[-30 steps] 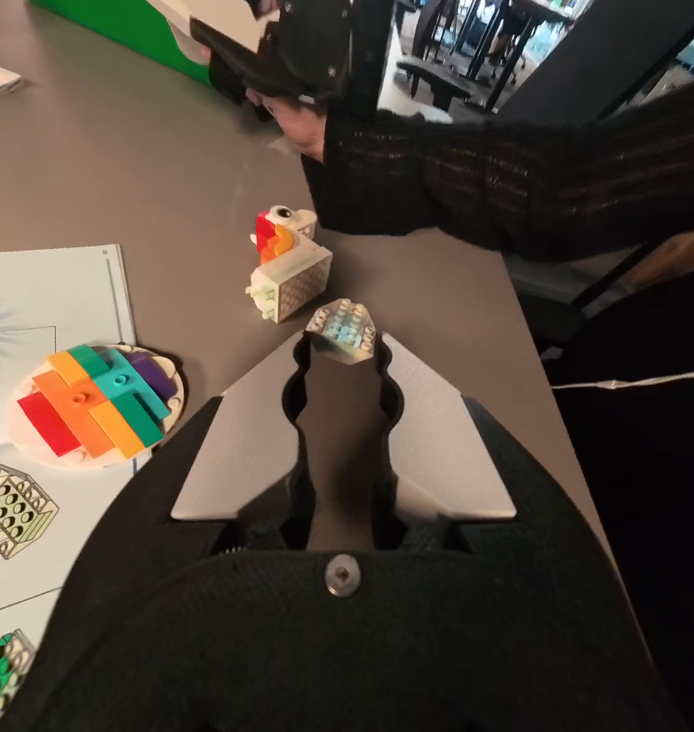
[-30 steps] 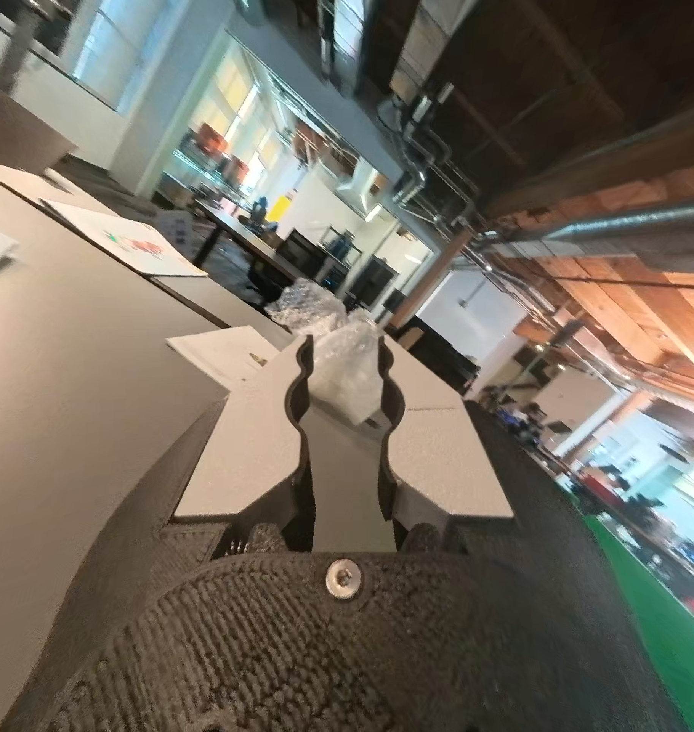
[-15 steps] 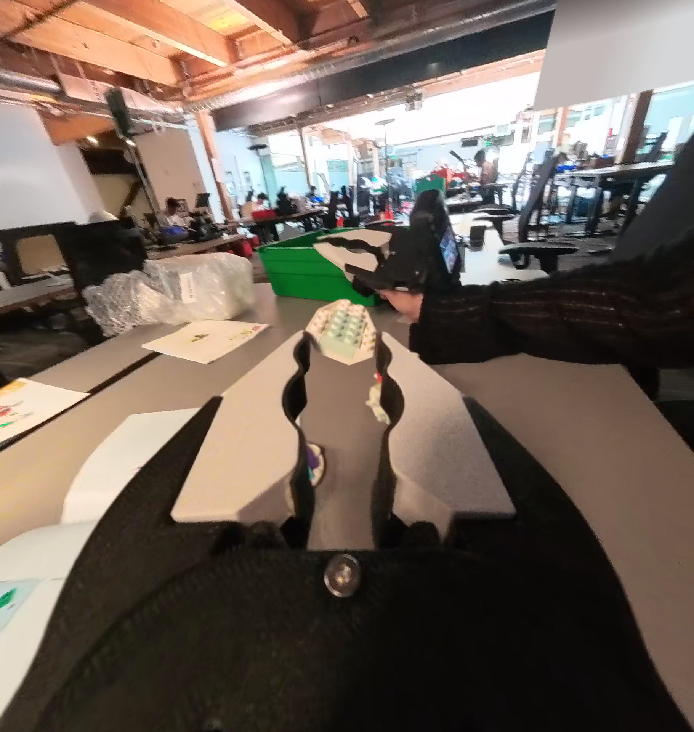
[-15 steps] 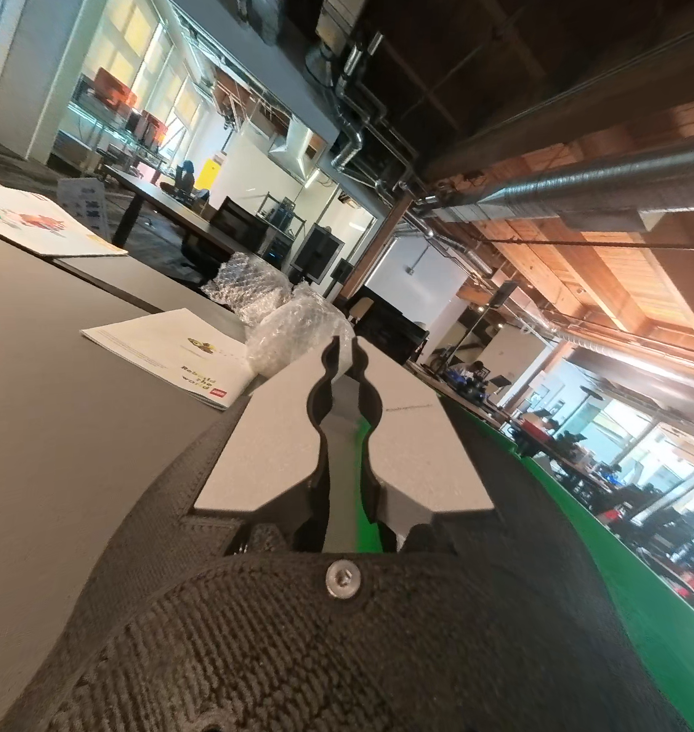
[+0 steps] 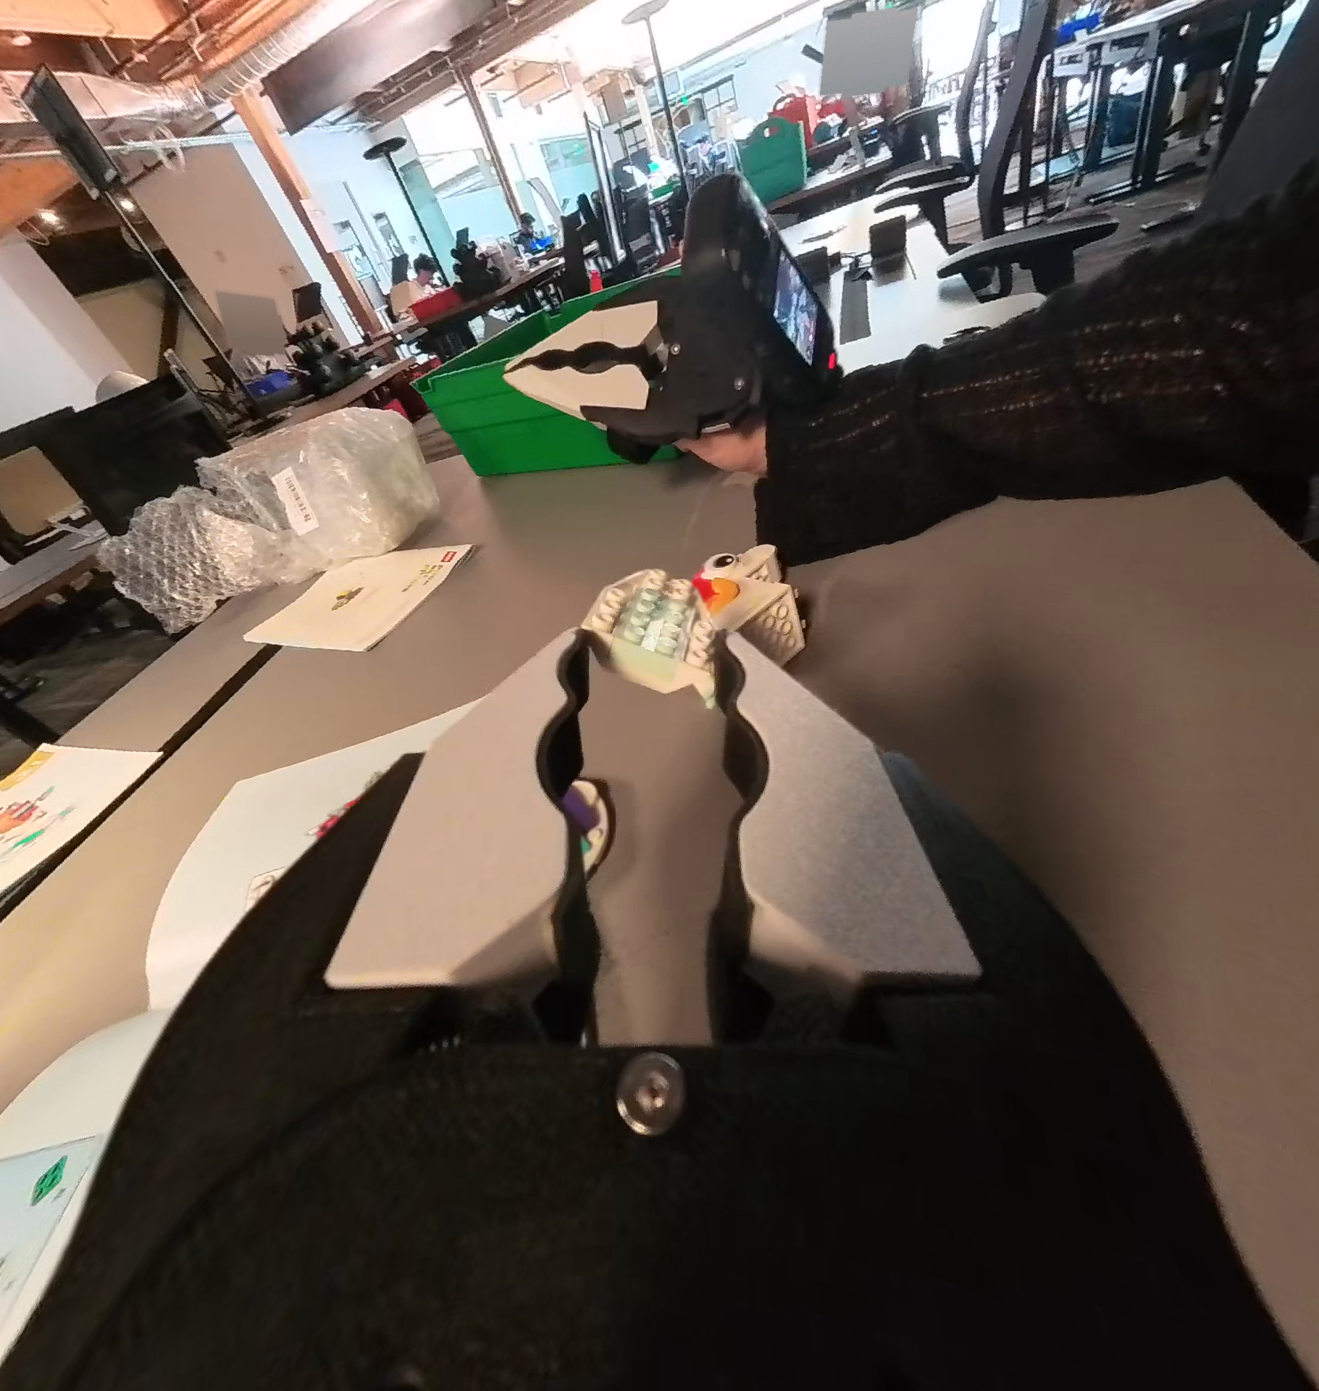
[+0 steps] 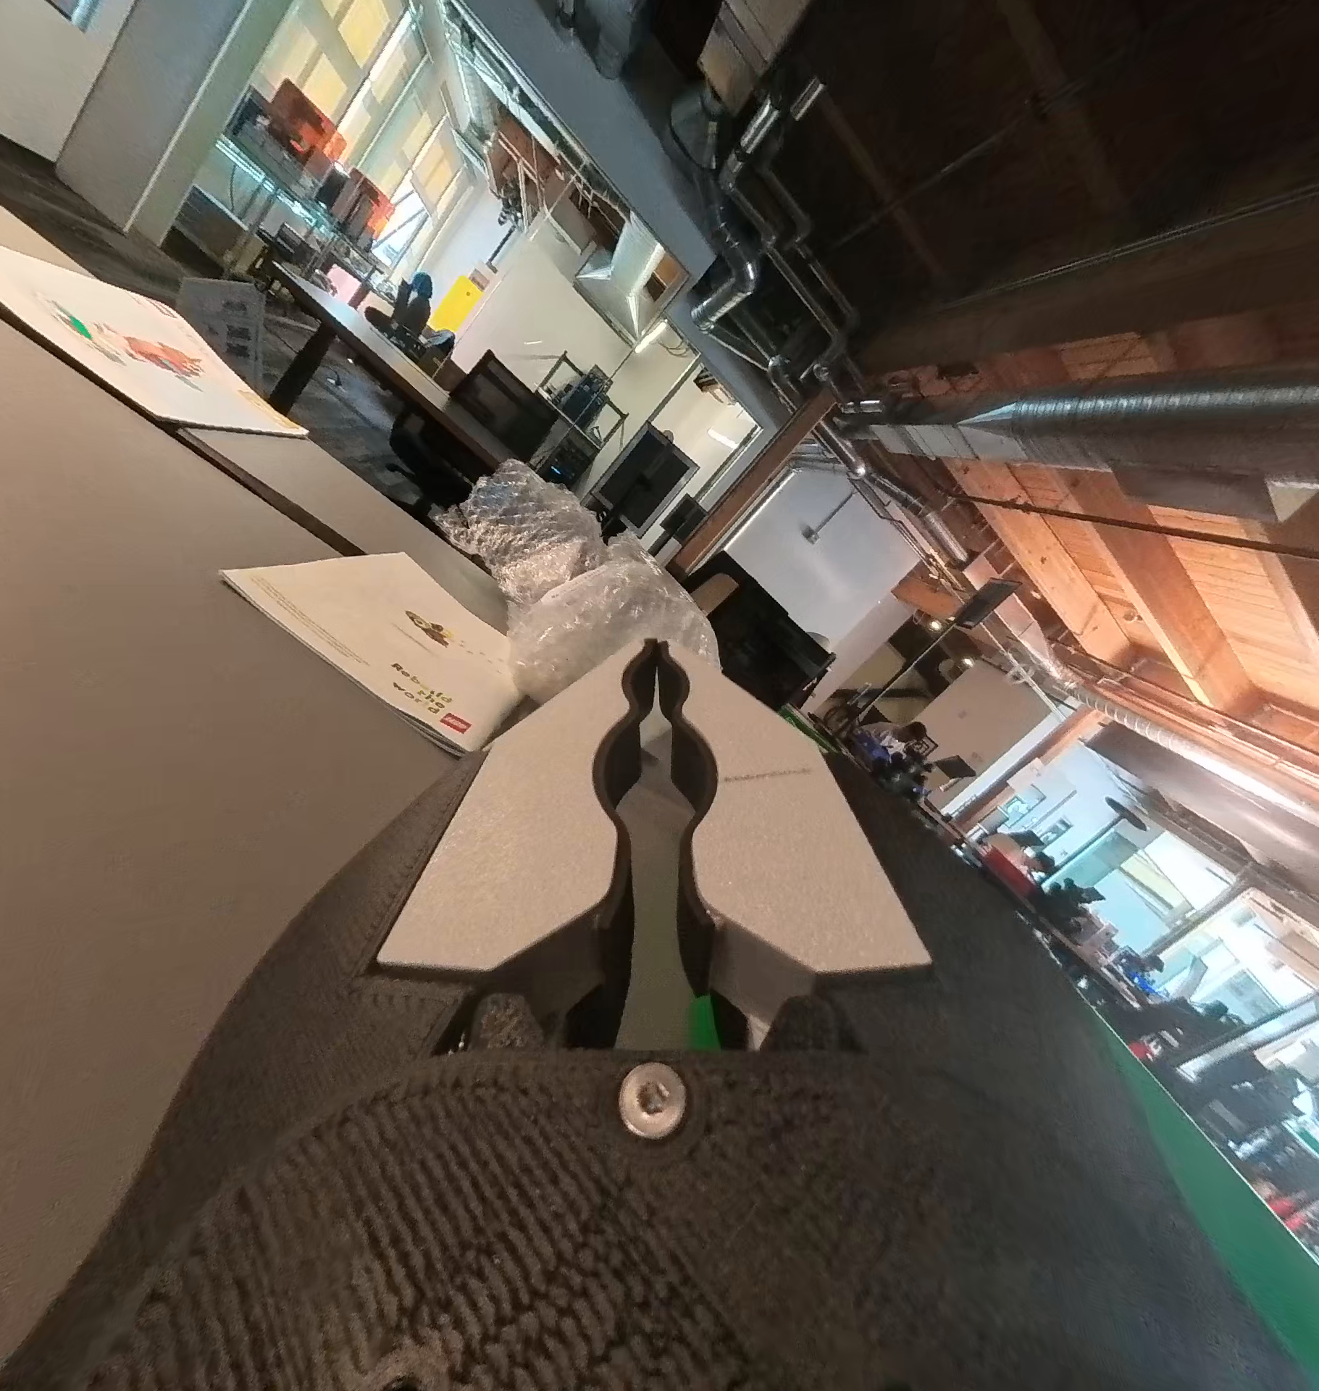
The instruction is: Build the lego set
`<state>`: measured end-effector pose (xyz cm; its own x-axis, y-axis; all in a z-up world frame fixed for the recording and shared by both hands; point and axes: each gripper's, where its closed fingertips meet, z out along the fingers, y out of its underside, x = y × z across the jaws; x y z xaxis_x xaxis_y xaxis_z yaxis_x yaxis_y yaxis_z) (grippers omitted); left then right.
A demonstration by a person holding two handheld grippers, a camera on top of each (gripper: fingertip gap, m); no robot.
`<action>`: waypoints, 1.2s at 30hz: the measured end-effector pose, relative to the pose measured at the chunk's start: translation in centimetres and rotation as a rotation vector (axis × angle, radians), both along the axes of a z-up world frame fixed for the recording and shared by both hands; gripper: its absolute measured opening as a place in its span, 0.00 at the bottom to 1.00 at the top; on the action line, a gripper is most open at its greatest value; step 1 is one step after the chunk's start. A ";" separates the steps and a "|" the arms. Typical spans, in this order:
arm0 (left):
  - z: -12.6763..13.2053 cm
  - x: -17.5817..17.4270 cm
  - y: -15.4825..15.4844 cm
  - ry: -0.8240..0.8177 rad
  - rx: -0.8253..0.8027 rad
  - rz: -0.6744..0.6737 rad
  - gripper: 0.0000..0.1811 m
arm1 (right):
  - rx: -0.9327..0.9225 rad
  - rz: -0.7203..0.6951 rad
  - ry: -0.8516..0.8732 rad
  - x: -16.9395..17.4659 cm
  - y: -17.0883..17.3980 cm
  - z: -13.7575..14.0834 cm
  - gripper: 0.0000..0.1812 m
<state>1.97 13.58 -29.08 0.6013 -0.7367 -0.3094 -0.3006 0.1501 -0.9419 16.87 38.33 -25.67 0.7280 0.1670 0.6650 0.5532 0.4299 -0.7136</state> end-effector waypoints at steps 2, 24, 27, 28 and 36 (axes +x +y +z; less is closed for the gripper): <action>0.0 0.0 0.1 0.014 0.013 0.012 0.18 | 0.004 0.008 -0.001 -0.1 -0.1 0.1 0.00; 1.6 -1.7 0.8 0.042 0.139 0.160 0.18 | 0.397 0.286 -0.543 -8.8 -11.2 2.1 0.00; 1.4 -2.0 1.3 0.017 0.095 0.178 0.17 | 0.365 0.522 -0.570 -11.6 -16.0 1.6 0.03; 1.4 -2.2 1.4 0.000 0.075 0.184 0.17 | 0.338 0.625 -0.585 -12.6 -18.1 1.1 0.06; 0.5 -2.6 2.0 -0.089 -0.091 0.164 0.17 | 0.511 0.745 -0.780 -16.3 -23.9 -2.4 0.17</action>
<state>-0.62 15.57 -28.54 0.7376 -0.6490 -0.1861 -0.2292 0.0185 -0.9732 0.56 14.39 -28.12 -0.0657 -0.0356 0.9972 0.2557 0.9654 0.0513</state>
